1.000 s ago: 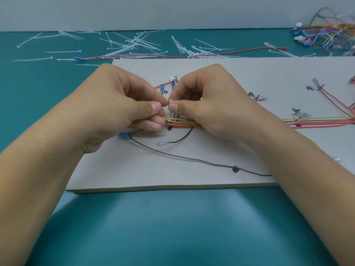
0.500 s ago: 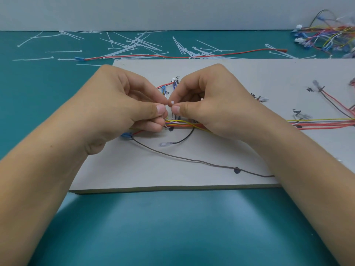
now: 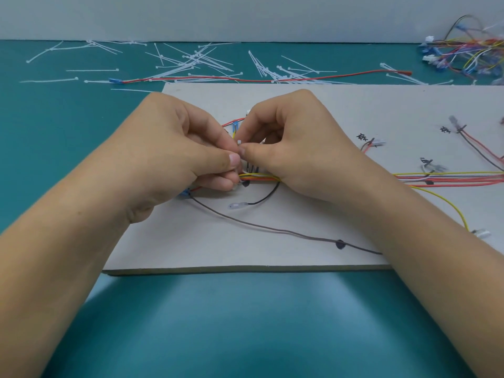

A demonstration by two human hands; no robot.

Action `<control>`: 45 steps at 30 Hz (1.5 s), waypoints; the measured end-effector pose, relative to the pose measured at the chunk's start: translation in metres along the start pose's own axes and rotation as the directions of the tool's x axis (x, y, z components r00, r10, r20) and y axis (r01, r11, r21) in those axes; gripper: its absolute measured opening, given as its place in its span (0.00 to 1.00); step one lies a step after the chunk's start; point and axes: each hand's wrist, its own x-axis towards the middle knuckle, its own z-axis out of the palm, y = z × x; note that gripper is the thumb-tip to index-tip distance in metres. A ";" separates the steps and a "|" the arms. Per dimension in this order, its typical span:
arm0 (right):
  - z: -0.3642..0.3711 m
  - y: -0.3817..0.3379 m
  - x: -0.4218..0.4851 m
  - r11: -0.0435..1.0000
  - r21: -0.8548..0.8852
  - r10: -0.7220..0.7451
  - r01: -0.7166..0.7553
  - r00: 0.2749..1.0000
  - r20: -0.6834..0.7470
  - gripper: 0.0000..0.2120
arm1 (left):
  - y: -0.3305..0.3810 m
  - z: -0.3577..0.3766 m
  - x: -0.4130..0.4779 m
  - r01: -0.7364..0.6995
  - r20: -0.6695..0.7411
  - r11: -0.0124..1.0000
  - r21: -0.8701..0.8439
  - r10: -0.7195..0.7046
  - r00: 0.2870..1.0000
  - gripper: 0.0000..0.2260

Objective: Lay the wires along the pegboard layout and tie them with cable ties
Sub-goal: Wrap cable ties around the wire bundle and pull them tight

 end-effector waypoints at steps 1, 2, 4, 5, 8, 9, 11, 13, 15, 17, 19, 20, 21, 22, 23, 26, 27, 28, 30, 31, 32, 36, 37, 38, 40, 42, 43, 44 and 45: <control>-0.001 0.001 0.000 1.000 0.028 0.008 -0.008 1.000 0.013 0.04 | 0.000 0.000 0.000 -0.005 -0.002 1.000 0.005 0.005 1.000 0.04; -0.003 0.001 0.000 0.998 0.054 0.015 -0.016 1.000 0.026 0.04 | 0.000 0.000 0.000 -0.012 -0.004 1.000 0.012 0.012 1.000 0.04; -0.006 0.001 0.000 0.994 0.100 0.026 -0.032 0.998 0.057 0.04 | 0.000 0.000 0.000 -0.027 -0.009 0.999 0.033 0.027 1.000 0.04; -0.007 0.001 0.000 0.992 0.121 0.028 -0.037 0.997 0.074 0.04 | 0.000 0.000 0.000 -0.036 -0.011 0.998 0.043 0.037 0.999 0.04; -0.011 0.000 -0.001 0.982 0.183 0.031 -0.051 0.993 0.111 0.04 | -0.001 0.002 -0.001 -0.062 -0.019 0.996 0.071 0.063 0.998 0.06; -0.012 0.000 -0.002 0.978 0.201 0.035 -0.059 0.992 0.119 0.04 | -0.001 0.002 -0.001 -0.068 -0.020 0.995 0.079 0.070 0.997 0.06; -0.013 0.000 -0.002 0.972 0.222 0.045 -0.074 0.990 0.132 0.05 | -0.001 0.002 -0.001 -0.067 -0.026 0.995 0.079 0.070 0.997 0.05; -0.012 0.001 -0.002 0.970 0.227 0.059 -0.088 0.989 0.134 0.05 | -0.001 0.002 -0.001 -0.062 -0.040 0.995 0.074 0.065 0.997 0.04; -0.010 0.002 -0.002 0.966 0.237 0.074 -0.104 0.988 0.133 0.04 | 0.000 0.001 -0.002 -0.067 -0.055 0.995 0.068 0.071 0.996 0.05; -0.009 0.003 -0.001 0.961 0.251 0.083 -0.115 0.988 0.132 0.04 | 0.000 0.002 -0.002 -0.070 -0.070 0.996 0.058 0.074 0.995 0.07; -0.009 0.004 -0.001 0.960 0.257 0.082 -0.112 0.989 0.126 0.03 | 0.000 0.002 -0.002 -0.069 -0.078 0.997 0.047 0.073 0.994 0.08; -0.009 0.004 -0.002 0.960 0.257 0.078 -0.109 0.989 0.125 0.03 | 0.000 0.002 -0.002 -0.071 -0.078 0.996 0.047 0.074 0.994 0.07; -0.009 0.004 -0.002 0.961 0.257 0.075 -0.105 0.989 0.124 0.03 | 0.000 0.002 -0.002 -0.074 -0.076 0.996 0.049 0.077 0.994 0.06; -0.009 0.004 -0.002 0.961 0.257 0.073 -0.103 0.990 0.124 0.03 | -0.001 0.002 -0.001 -0.077 -0.073 0.996 0.051 0.081 0.994 0.05; -0.009 0.004 -0.002 0.961 0.258 0.071 -0.101 0.990 0.123 0.03 | -0.001 0.001 -0.001 -0.081 -0.069 0.995 0.052 0.084 0.994 0.04; -0.009 0.004 -0.003 0.965 0.244 0.069 -0.096 0.991 0.116 0.03 | -0.003 0.001 0.001 -0.095 -0.067 0.994 0.057 0.098 0.993 0.06; -0.010 0.004 -0.003 0.966 0.239 0.069 -0.094 0.991 0.113 0.03 | -0.004 0.001 0.001 -0.099 -0.067 0.994 0.055 0.102 0.993 0.06; -0.010 0.004 -0.003 0.967 0.235 0.068 -0.093 0.991 0.111 0.03 | -0.004 0.002 0.002 -0.101 -0.065 0.994 0.052 0.105 0.992 0.07; -0.010 0.005 -0.003 0.969 0.228 0.067 -0.091 0.992 0.109 0.04 | -0.005 0.003 0.002 -0.103 -0.062 0.994 0.038 0.105 0.993 0.07; -0.010 0.004 -0.004 0.971 0.223 0.068 -0.091 0.992 0.109 0.04 | -0.006 0.003 0.002 -0.102 -0.063 0.994 0.031 0.104 0.993 0.08; -0.010 0.004 -0.004 0.972 0.219 0.068 -0.091 0.992 0.110 0.04 | -0.006 0.004 0.002 -0.100 -0.067 0.995 0.025 0.102 0.993 0.08; -0.011 0.003 -0.004 0.973 0.208 0.076 -0.097 0.991 0.107 0.04 | -0.007 0.005 0.003 -0.089 -0.068 0.996 0.018 0.090 0.994 0.07; -0.012 0.003 -0.004 0.974 0.205 0.078 -0.098 0.992 0.103 0.04 | -0.006 0.005 0.003 -0.086 -0.066 0.996 0.017 0.087 0.994 0.06; -0.012 0.003 -0.005 0.975 0.200 0.081 -0.100 0.992 0.102 0.04 | -0.006 0.005 0.003 -0.082 -0.065 0.997 0.013 0.083 0.994 0.05; -0.012 0.003 -0.005 0.976 0.192 0.084 -0.102 0.991 0.102 0.04 | -0.005 0.005 0.002 -0.078 -0.073 0.997 0.001 0.077 0.994 0.04; -0.012 0.003 -0.005 0.975 0.195 0.085 -0.104 0.991 0.103 0.04 | -0.005 0.004 0.002 -0.077 -0.081 0.997 -0.002 0.077 0.994 0.04; -0.012 0.002 -0.005 0.976 0.193 0.085 -0.104 0.991 0.102 0.04 | -0.004 0.004 0.002 -0.078 -0.080 0.997 -0.003 0.078 0.994 0.04; -0.012 0.002 -0.006 0.977 0.185 0.085 -0.103 0.991 0.101 0.04 | -0.004 0.003 0.002 -0.079 -0.077 0.997 -0.006 0.078 0.994 0.04; -0.012 0.002 -0.006 0.980 0.174 0.084 -0.101 0.991 0.099 0.04 | -0.004 0.003 0.002 -0.079 -0.074 0.997 -0.013 0.078 0.994 0.04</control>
